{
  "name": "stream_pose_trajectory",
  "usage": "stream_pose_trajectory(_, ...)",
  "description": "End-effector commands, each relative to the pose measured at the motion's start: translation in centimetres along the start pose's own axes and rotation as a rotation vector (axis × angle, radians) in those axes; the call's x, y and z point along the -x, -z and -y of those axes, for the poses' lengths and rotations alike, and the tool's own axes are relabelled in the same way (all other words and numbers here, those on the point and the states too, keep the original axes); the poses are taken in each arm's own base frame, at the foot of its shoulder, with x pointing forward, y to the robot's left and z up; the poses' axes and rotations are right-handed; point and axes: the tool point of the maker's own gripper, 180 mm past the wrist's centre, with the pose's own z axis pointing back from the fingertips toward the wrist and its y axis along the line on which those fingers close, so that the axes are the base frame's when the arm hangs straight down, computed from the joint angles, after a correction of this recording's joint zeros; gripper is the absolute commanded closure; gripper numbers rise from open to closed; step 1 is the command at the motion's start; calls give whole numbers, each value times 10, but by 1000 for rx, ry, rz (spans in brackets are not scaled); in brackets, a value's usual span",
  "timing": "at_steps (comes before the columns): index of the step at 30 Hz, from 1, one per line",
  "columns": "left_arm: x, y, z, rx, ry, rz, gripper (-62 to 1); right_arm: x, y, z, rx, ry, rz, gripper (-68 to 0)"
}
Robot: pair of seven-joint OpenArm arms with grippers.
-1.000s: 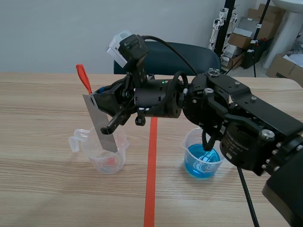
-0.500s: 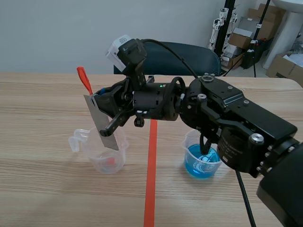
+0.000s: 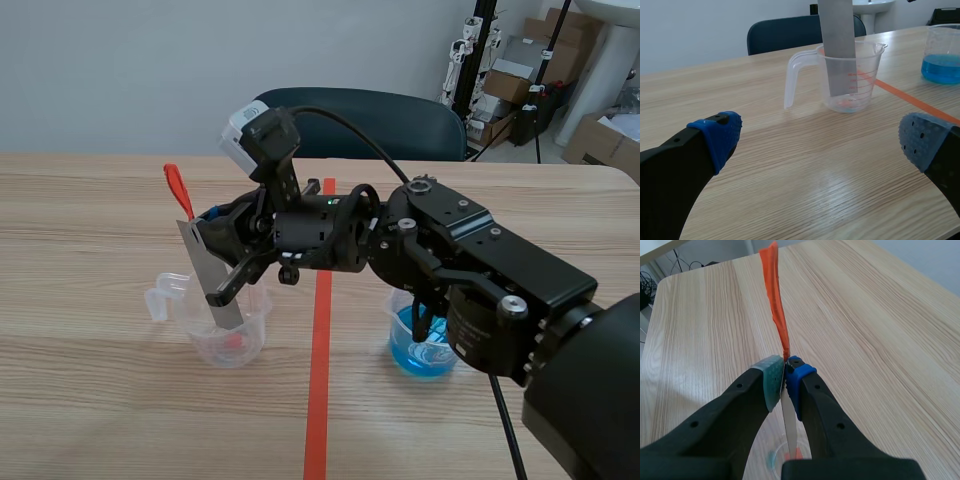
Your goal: Do the redox reaction experiment. put the plate into the left beaker
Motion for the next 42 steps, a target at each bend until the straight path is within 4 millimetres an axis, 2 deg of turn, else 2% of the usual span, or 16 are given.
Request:
stream_pose_trajectory(1,-10,1,-1,-2,4,53,-623,-11,4,-1,-8,-10,35,-4)
stream_pose_trajectory(8,-10,1,-1,-2,4,53,-623,-13,4,-1,-9,-11,46,-5)
stream_pose_trajectory(10,-10,1,-1,-2,4,53,-623,-13,4,-1,-9,-11,45,-48)
stream_pose_trajectory(11,-10,1,-1,-2,4,53,-623,-13,4,-1,-9,-12,44,-95)
stream_pose_trajectory(12,-10,1,-1,-2,4,53,-623,-12,4,-1,-9,-14,42,-171)
stream_pose_trajectory(13,-10,1,-1,-2,4,53,-623,-12,4,-1,-9,-15,41,-276)
stream_pose_trajectory(15,-10,1,-1,-2,4,53,-623,-12,4,-1,-8,-18,38,-562)
stream_pose_trajectory(16,-10,1,-1,-2,4,53,-623,-12,4,0,1,-18,39,-679)
stream_pose_trajectory(20,-10,1,-1,-2,4,53,-623,-11,5,8,46,-21,34,-679)
stream_pose_trajectory(42,-10,1,-1,-2,4,53,-623,-12,5,8,47,-22,38,-679)
